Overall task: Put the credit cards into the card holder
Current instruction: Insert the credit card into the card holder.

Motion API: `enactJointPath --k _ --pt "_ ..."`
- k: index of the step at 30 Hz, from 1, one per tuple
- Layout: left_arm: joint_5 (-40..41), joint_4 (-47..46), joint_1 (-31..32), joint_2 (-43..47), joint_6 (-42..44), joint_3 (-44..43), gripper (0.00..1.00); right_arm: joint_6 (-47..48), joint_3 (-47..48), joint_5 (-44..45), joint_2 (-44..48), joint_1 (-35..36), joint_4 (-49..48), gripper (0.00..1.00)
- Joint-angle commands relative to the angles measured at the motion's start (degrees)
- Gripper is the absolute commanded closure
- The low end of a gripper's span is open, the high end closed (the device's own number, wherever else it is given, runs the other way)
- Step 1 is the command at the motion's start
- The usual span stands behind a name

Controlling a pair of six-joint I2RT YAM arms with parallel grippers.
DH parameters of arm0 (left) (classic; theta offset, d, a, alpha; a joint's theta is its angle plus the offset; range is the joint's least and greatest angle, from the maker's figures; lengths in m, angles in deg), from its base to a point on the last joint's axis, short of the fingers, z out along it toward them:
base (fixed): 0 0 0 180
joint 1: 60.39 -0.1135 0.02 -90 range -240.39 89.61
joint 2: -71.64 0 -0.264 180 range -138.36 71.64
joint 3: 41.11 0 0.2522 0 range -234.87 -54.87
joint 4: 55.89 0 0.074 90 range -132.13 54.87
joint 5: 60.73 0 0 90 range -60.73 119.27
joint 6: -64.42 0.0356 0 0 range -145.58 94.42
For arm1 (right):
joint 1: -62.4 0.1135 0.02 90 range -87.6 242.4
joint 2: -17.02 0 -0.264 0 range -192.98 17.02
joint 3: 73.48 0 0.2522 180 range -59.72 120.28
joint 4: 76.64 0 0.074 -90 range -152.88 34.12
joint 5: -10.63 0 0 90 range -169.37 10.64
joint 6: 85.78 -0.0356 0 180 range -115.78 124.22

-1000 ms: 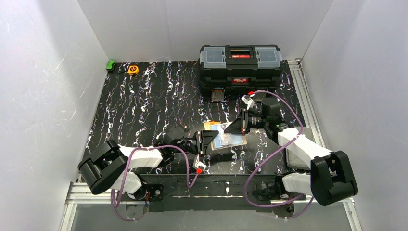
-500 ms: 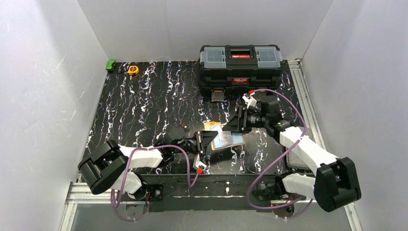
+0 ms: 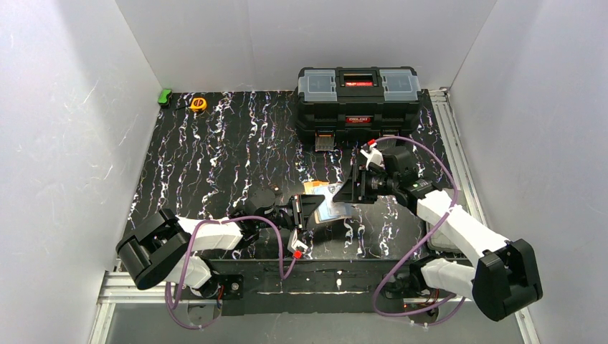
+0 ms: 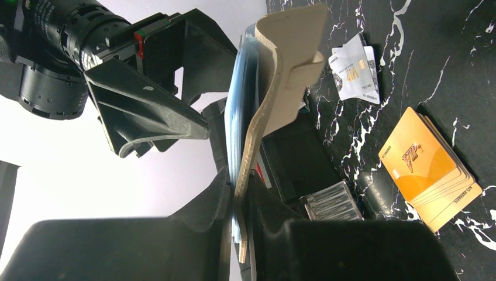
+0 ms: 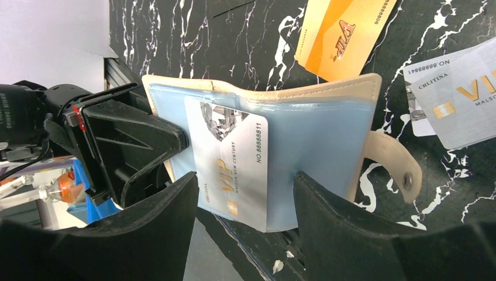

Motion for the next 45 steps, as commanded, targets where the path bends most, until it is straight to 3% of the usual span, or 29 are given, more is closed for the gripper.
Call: enactJointPath --k 1,15,31,40,45 --pt "-0.99 -3.98 0.27 2.21 -0.35 -0.54 1.0 0.33 3.25 1.02 -1.05 2.7 0.0 0.32" --pt "-0.08 -2.56 0.33 2.52 0.25 0.2 0.99 4.2 8.97 14.74 1.59 9.23 10.26 0.34" --pt "0.09 -2.25 0.34 2.46 0.36 0.12 0.99 3.6 9.91 13.32 0.94 11.97 9.06 0.35" --pt "0.1 -2.37 0.32 2.26 -0.11 -0.21 0.78 3.73 13.11 12.29 -2.67 15.57 8.36 0.37" --pt "0.27 -2.39 0.31 2.47 -0.31 -0.06 0.74 5.52 15.6 9.69 -4.89 17.75 7.85 0.37"
